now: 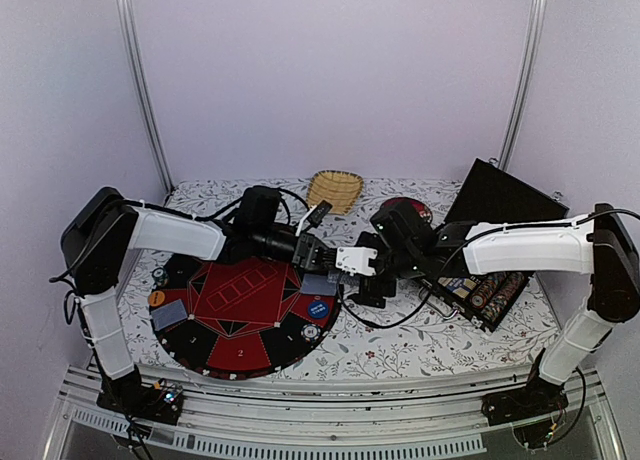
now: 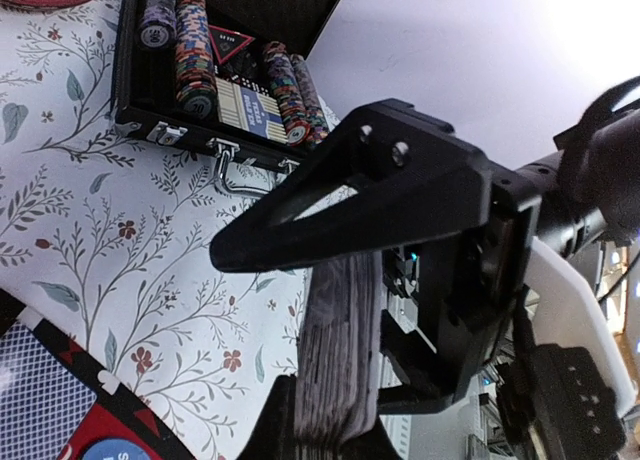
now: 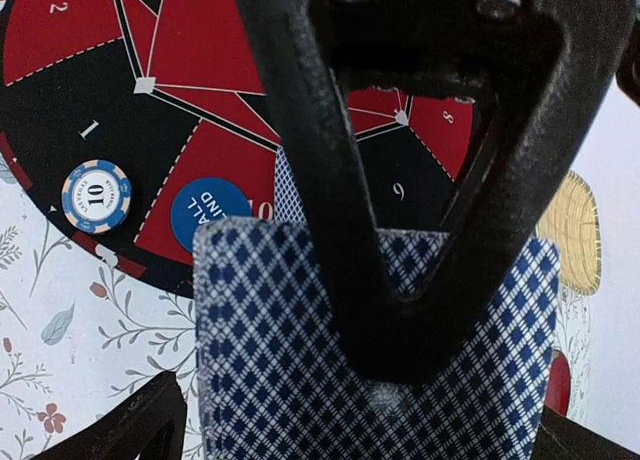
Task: Distribute texas hold em gaming equipment
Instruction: Pass from the right arm to the left, then pass from the left arm to the right
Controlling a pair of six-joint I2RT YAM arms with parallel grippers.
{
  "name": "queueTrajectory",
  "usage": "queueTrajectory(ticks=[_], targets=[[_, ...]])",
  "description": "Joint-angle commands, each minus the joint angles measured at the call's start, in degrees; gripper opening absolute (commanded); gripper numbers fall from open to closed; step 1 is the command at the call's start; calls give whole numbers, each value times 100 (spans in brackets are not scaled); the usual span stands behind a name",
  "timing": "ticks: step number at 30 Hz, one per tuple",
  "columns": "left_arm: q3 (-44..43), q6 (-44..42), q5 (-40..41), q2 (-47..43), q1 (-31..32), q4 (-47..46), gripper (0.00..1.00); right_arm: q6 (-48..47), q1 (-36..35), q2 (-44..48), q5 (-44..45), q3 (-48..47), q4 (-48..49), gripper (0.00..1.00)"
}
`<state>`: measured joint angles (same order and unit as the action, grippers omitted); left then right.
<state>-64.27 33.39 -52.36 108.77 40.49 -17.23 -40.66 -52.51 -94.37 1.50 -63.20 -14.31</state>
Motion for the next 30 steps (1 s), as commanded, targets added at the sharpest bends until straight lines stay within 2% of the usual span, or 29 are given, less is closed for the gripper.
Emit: queueTrajectory(ticks=[1,9,14,19,23,27,30], targets=[[-92,-125,35,-85,-14,156,0,-158,-25,330,292,93,384,98],[-119,-138,11,-63,-30,155,0,-170,-25,347,402,252,297,85],[-114,-148,-22,-62,-26,163,0,-169,-30,184,526,216,261,83],[-69,-192,9,-69,-32,203,0,-60,-29,153,526,95,172,57],[-100,-276,148,-67,-39,365,0,-9,-31,202,552,109,139,51],[-255,-576,505,-106,-35,910,19,38,-30,274,512,109,168,51],[-253,-742,726,-223,-58,1156,25,59,-25,333,516,132,231,51]])
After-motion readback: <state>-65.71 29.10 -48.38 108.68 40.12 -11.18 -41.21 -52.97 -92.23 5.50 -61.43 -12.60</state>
